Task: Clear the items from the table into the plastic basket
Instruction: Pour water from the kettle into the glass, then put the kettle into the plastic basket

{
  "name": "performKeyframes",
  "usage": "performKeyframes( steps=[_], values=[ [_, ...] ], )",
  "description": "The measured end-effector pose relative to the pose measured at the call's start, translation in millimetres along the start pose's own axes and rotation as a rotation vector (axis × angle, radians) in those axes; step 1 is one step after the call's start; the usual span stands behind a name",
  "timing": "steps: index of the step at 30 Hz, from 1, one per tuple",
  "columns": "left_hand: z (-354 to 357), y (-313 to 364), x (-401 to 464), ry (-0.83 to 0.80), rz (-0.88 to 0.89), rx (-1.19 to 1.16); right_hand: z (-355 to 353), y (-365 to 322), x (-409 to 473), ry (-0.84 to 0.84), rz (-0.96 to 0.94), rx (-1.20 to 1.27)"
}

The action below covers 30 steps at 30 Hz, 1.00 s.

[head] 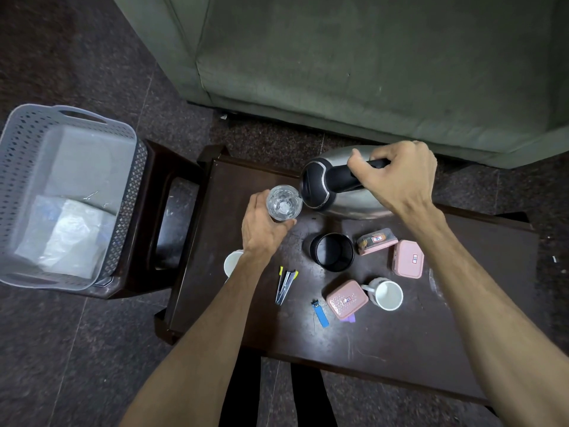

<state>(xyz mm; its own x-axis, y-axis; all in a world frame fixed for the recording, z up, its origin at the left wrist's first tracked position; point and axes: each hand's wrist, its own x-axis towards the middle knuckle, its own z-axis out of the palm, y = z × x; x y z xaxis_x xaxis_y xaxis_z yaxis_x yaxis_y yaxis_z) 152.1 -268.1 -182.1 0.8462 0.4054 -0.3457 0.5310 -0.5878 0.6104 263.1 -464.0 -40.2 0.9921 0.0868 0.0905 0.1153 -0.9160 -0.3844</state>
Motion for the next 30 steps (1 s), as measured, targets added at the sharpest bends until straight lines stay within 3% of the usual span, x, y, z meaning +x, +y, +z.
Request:
performKeyframes(
  steps=[9, 15, 22, 30],
  values=[
    [-4.3, 4.3, -5.9, 0.015, 0.005, -0.027, -13.8, 18.2, -5.4, 0.034, 0.126, 0.348],
    [-27.8, 23.0, -21.6, 0.169, 0.064, -0.329, -19.2, 2.8, -4.8, 0.104, 0.224, 0.611],
    [-85.2, 56.1, -25.1, 0.231, 0.035, -0.788, -23.1, -65.1, 6.5, 0.133, 0.159, 0.736],
    [-190.2, 32.6, -6.6, 0.45, -0.126, -0.971, 4.1, -185.7, 23.5, 0.061, 0.097, 1.025]
  ],
)
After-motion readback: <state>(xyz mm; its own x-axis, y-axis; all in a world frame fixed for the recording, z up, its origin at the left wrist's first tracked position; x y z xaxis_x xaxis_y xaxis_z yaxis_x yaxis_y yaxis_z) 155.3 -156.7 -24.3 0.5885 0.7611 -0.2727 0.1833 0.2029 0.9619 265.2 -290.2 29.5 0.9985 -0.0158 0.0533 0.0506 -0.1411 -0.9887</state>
